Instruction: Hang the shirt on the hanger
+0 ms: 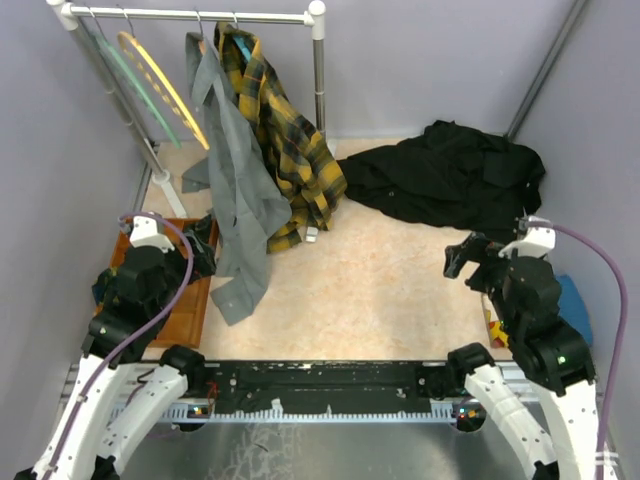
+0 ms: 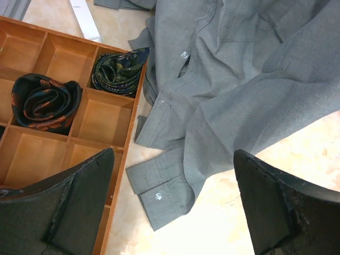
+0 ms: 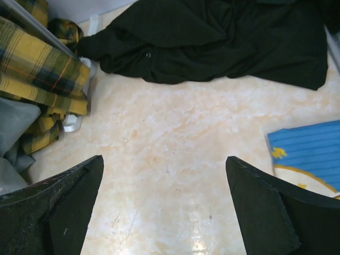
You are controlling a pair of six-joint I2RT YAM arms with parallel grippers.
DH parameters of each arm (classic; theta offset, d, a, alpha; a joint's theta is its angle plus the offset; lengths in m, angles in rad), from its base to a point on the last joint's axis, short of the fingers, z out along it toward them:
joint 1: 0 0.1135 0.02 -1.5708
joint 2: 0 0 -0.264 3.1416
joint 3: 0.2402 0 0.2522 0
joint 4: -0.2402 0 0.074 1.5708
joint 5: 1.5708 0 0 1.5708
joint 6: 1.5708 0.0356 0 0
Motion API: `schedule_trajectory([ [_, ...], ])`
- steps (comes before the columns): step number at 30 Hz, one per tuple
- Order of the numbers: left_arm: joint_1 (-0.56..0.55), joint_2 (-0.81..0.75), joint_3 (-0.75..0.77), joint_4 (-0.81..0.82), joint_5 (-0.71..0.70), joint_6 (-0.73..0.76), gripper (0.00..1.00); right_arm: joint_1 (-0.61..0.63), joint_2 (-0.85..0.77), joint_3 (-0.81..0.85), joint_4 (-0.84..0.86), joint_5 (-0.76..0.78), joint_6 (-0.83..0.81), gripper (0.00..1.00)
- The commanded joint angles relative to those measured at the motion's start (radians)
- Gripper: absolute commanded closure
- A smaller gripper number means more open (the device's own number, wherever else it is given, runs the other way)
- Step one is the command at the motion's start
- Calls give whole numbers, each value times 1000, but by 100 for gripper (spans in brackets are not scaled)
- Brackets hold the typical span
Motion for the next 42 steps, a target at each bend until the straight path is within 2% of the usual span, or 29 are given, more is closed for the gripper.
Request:
schedule_trajectory([
  [1,37,3,29,13,40,1,1,-64,67,31,22,-148,24,2],
  [13,73,-8,27,25,-4,-7,0,-125,304,74,55,-282,61,1],
  [21,77,10,34,5,-35,-13,0,-132,586,188,103,-192,62,1],
  [27,78,3,36,-2,-59,-22,0,-172,841,337,192,-92,148,1],
  [32,78,-4,39,-3,-64,-24,0,-230,1059,457,267,-74,179,1],
  [37,79,-15,37,-1,-63,-26,0,-253,1313,630,246,-62,105,1],
  [42,79,-19,35,7,-47,-18,0,-253,1548,848,130,-59,30,1],
])
